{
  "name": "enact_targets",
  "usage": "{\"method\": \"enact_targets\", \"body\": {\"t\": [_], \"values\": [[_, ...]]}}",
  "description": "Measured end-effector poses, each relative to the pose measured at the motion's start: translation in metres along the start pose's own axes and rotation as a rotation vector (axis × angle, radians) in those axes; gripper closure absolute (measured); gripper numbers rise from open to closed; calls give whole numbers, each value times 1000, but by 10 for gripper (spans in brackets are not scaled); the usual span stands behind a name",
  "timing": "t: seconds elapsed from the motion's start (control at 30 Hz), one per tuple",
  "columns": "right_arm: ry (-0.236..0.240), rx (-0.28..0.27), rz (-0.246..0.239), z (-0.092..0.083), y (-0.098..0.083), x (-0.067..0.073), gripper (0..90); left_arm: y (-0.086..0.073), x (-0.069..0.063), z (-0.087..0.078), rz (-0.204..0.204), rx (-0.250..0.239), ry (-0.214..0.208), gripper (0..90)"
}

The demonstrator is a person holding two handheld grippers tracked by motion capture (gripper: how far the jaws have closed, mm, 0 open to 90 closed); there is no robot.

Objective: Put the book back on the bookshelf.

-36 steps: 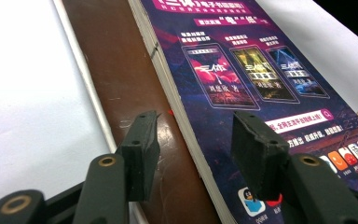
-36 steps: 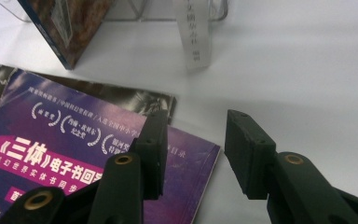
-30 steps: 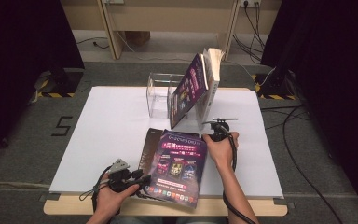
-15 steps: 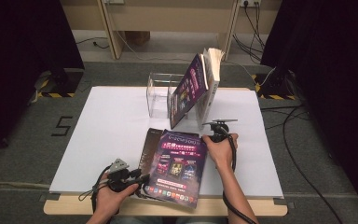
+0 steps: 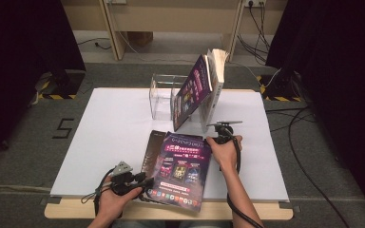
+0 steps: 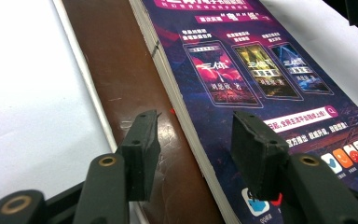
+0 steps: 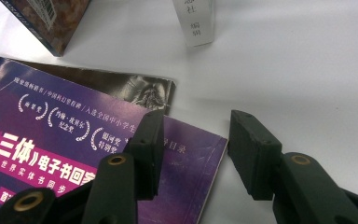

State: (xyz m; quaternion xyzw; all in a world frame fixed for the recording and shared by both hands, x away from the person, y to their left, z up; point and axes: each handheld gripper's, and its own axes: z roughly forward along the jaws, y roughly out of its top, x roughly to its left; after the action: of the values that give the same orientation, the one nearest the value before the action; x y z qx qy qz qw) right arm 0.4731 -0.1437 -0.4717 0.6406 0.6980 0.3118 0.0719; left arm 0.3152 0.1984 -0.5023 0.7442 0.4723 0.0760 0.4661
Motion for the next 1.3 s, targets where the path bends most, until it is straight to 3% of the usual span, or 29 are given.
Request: {"method": "enact_targets", "body": {"t": [0.4, 0.63, 0.87, 1.1, 1.3], "values": [[21, 32, 15, 0, 3, -1, 546, 1, -1, 1, 1, 6, -5, 522], [27, 24, -3, 1, 5, -3, 543, 0, -1, 1, -5, 7, -14, 526], [43, 22, 8, 1, 5, -4, 532, 0, -4, 3, -5, 13, -35, 542], [43, 42, 12, 1, 6, -4, 531, 1, -5, 3, 0, 17, -25, 554], [33, 23, -3, 2, 4, -3, 534, 0, -6, 3, -12, 9, -19, 558]]}}
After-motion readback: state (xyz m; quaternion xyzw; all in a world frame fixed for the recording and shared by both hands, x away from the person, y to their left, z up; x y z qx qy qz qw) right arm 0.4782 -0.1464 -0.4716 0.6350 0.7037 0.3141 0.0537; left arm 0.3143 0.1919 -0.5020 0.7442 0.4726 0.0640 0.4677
